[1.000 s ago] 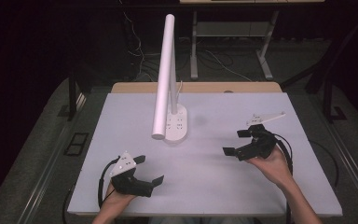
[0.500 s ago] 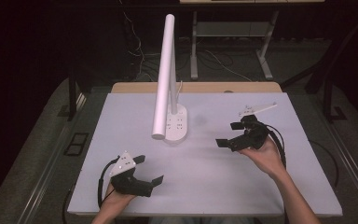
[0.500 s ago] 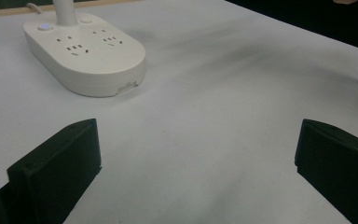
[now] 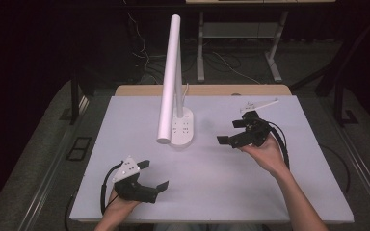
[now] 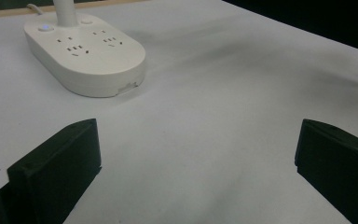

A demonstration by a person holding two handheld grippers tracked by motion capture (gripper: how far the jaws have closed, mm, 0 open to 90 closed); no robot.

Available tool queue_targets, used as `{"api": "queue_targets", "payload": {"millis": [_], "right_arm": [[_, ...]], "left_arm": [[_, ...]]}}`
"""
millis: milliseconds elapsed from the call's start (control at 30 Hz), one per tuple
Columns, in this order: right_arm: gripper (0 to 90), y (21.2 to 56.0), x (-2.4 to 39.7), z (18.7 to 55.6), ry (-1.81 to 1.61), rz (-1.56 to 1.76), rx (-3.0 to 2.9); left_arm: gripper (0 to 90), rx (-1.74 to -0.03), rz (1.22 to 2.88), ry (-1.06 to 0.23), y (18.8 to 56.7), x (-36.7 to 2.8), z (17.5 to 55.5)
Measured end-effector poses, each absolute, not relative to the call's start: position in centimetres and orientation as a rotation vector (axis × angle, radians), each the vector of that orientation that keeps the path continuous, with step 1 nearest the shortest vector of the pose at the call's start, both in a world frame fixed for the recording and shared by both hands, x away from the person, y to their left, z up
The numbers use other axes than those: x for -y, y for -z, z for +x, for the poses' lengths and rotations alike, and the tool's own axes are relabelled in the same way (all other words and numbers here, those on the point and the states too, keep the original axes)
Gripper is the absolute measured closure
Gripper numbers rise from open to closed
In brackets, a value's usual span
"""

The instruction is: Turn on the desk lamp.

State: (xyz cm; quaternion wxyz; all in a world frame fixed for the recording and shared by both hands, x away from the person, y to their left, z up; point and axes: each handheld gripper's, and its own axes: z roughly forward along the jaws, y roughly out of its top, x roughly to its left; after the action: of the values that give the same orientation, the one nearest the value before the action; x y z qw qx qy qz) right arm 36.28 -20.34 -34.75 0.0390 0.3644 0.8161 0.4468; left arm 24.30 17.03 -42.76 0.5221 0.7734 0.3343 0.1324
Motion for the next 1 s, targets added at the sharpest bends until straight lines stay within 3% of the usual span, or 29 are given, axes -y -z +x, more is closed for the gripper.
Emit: {"api": "queue_targets", "payload": {"millis": [1000], "right_arm": [[0.4, 35.5, 17.4, 39.9, -1.382, 1.222, -2.48]], "left_arm": [[0.0, -0.798, 1.849, -0.313, 42.7, -17.0, 24.2]]}}
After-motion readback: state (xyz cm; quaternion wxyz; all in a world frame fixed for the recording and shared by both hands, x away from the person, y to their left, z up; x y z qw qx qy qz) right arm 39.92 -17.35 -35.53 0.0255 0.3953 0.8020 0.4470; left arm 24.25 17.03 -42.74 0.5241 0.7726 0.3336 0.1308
